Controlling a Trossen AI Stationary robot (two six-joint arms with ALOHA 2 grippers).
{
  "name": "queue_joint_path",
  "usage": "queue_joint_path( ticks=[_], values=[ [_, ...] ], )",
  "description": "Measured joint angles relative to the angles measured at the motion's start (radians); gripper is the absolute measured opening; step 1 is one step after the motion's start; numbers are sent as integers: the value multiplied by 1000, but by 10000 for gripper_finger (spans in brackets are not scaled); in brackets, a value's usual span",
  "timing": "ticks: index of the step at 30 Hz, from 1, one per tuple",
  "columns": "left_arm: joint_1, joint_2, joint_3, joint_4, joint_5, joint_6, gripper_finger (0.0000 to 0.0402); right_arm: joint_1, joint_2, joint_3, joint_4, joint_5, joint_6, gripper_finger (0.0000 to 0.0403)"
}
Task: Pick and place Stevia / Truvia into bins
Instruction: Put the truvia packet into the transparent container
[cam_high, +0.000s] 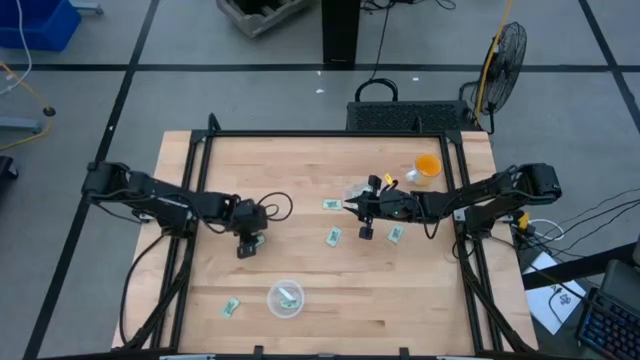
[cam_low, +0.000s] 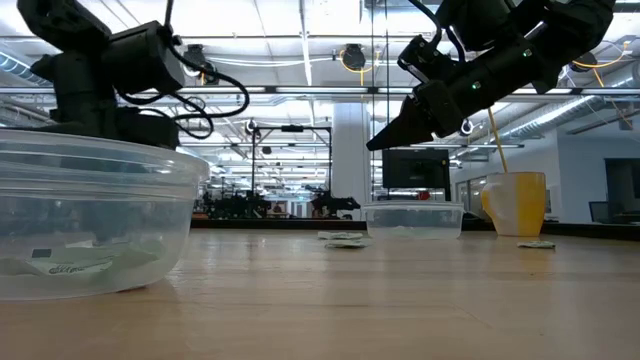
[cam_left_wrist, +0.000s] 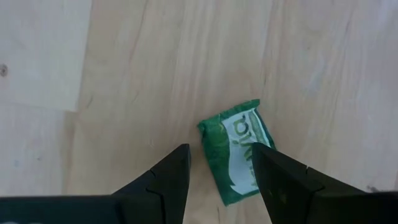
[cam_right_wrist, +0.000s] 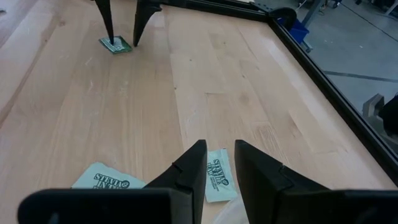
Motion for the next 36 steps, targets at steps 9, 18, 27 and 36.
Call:
queue_joint_path(
  ticks=[9, 18, 27, 36],
  values=[
    [-25, 1, -6, 10, -34, -4, 160, 0, 0, 0, 0, 0, 0, 75],
    [-30, 3, -8, 25, -39, -64, 85, 0, 0, 0, 0, 1, 0, 75],
    [-31, 7, -11, 138, -30, -63, 53, 0, 0, 0, 0, 2, 0, 75],
    [-31, 7, -11, 195, 26, -66, 21, 0, 0, 1, -2, 1, 0, 75]
  ],
)
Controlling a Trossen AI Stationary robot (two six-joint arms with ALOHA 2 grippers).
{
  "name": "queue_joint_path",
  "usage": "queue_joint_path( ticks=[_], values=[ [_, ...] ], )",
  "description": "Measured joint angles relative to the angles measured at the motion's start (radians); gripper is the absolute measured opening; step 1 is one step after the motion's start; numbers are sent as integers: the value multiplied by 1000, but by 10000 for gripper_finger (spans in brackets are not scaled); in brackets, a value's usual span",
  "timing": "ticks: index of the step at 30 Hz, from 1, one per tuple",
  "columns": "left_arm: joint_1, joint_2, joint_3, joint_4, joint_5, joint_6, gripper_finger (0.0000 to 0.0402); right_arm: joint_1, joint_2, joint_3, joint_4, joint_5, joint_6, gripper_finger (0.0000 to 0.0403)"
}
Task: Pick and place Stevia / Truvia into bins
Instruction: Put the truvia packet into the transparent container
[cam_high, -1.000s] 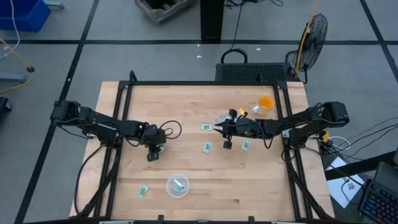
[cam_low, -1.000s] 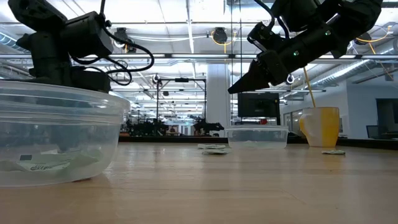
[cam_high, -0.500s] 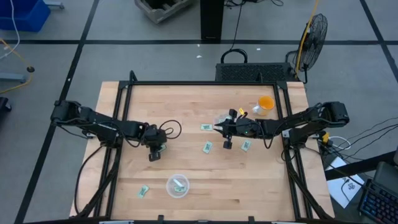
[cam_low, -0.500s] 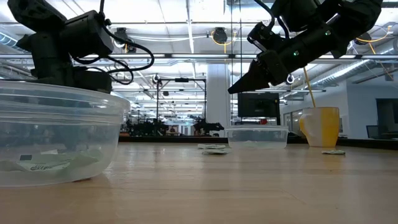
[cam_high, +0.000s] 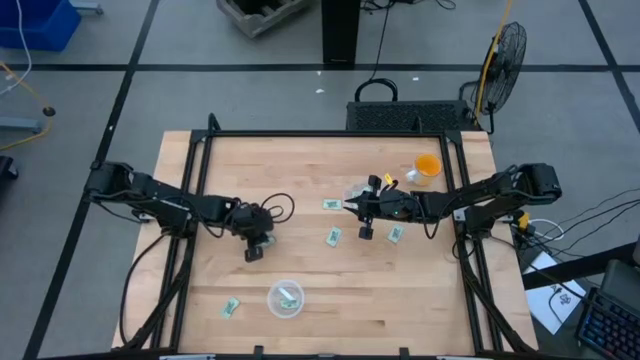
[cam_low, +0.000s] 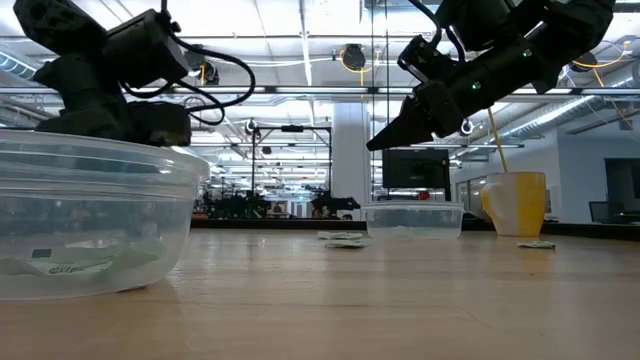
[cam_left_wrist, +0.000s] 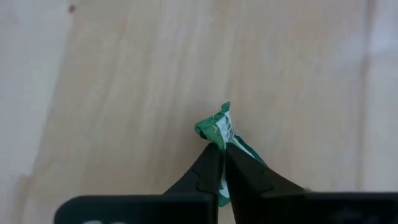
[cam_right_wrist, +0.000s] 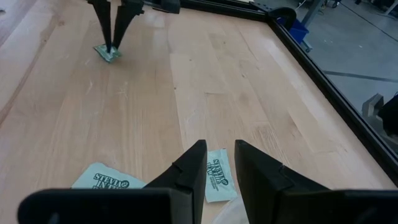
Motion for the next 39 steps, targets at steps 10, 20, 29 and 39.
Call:
queue_joint_path(
  ticks=[10, 20, 29, 39],
  values=[
    [1, -20, 2, 75, 96, -36, 28, 0, 0, 0, 0, -1, 0, 75],
    [-24, -129, 3, 372, 234, -116, 13, -1, 0, 0, 4, -1, -2, 75],
    [-225, -112, 4, 536, 148, -83, 35, -1, 0, 0, 2, -1, -4, 75],
    [-381, -34, 12, 545, -92, -247, 23, -12, 0, 0, 2, 0, -4, 75]
  ],
)
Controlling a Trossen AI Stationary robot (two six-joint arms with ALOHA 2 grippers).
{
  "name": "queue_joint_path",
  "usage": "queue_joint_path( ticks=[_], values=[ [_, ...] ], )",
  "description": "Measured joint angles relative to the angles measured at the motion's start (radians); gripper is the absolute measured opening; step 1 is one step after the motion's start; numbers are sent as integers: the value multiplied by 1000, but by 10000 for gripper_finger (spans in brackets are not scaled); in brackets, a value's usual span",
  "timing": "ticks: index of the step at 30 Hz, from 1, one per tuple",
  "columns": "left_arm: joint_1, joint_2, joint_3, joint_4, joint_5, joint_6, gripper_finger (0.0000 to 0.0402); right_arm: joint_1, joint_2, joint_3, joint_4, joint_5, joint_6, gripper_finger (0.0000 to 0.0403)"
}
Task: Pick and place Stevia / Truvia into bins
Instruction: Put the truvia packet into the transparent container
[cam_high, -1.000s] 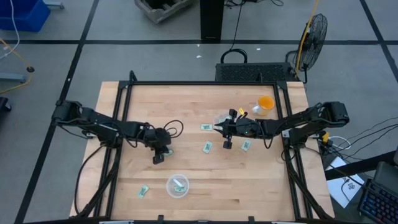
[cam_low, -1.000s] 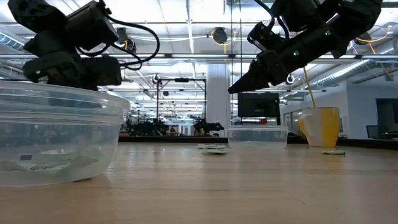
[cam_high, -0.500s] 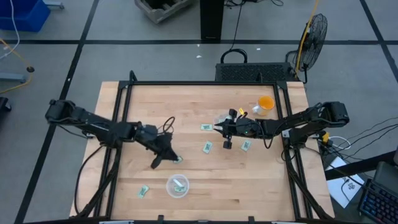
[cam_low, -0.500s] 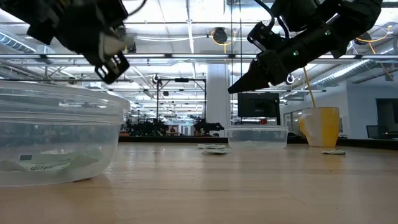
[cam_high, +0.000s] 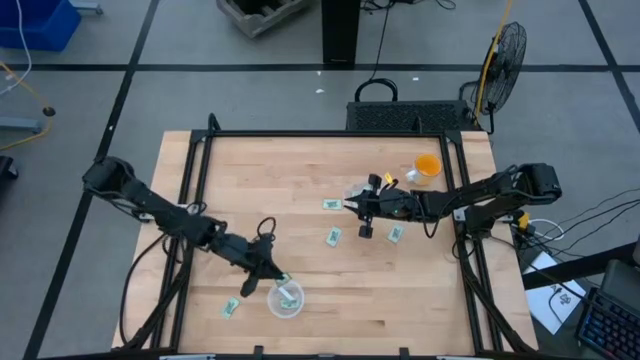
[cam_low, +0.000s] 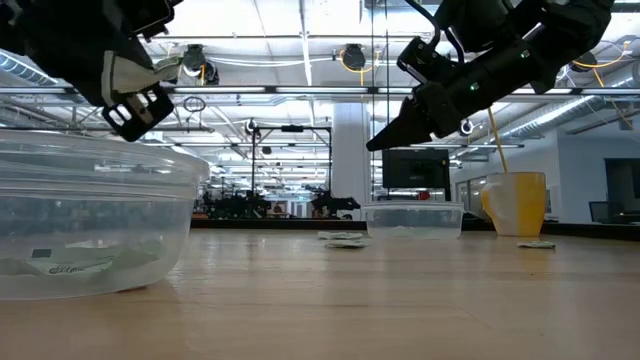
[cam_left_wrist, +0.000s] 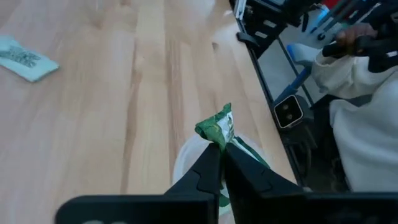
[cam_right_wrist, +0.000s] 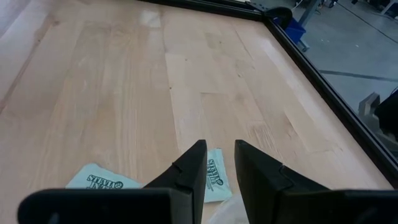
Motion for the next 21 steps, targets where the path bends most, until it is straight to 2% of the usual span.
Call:
queue_joint_path(
  ticks=[6, 13, 21],
  values=[
    [-34, 94, 79, -31, -12, -16, 52, -16, 0, 0, 0, 0, 3, 75],
    [-61, 214, 209, -214, 5, -53, 55, -28, 0, 0, 0, 0, 3, 75],
    [-61, 314, 316, -345, 5, -69, 56, -28, 0, 0, 0, 0, 4, 75]
  ],
)
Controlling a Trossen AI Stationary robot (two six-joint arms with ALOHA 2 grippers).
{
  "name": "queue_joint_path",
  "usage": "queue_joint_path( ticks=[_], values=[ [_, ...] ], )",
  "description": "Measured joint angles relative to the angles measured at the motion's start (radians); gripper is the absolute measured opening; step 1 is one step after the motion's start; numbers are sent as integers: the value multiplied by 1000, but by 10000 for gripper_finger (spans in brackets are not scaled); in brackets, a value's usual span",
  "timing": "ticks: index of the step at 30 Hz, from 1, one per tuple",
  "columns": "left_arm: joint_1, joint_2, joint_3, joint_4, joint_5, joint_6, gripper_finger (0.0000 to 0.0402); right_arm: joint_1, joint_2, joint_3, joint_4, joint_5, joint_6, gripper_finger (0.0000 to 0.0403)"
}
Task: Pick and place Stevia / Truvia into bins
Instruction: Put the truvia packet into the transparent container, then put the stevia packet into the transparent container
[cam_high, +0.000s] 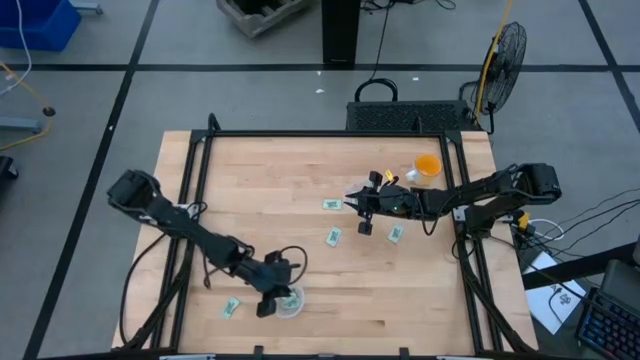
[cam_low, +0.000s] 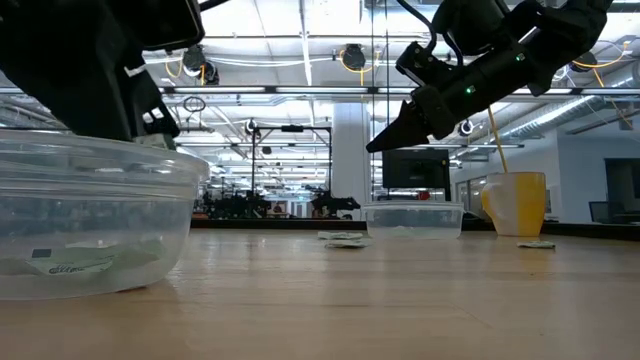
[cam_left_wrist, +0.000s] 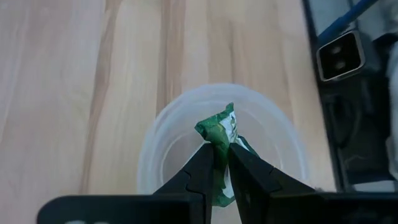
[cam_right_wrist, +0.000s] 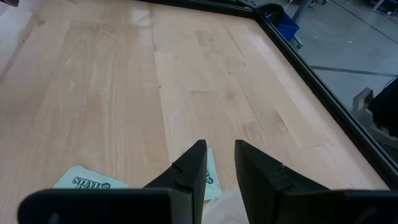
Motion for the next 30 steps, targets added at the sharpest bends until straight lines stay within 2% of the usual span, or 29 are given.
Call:
queue_joint_path(
  ticks=[4, 9, 18, 23, 30],
  values=[
    [6, 7, 38, -107, 0, -37, 56, 0, 0, 0, 0, 0, 0, 75],
    [14, 7, 40, -118, -1, -49, 63, 0, 0, 0, -1, 0, 0, 75],
    [25, 7, 40, -130, 1, -63, 127, 0, 0, 0, -1, -1, 0, 75],
    [31, 5, 40, -123, 8, 29, 142, 0, 0, 0, -1, -1, 0, 75],
    [64, -78, 40, -125, 150, 25, 143, 0, 0, 0, -1, -1, 0, 75]
  ],
)
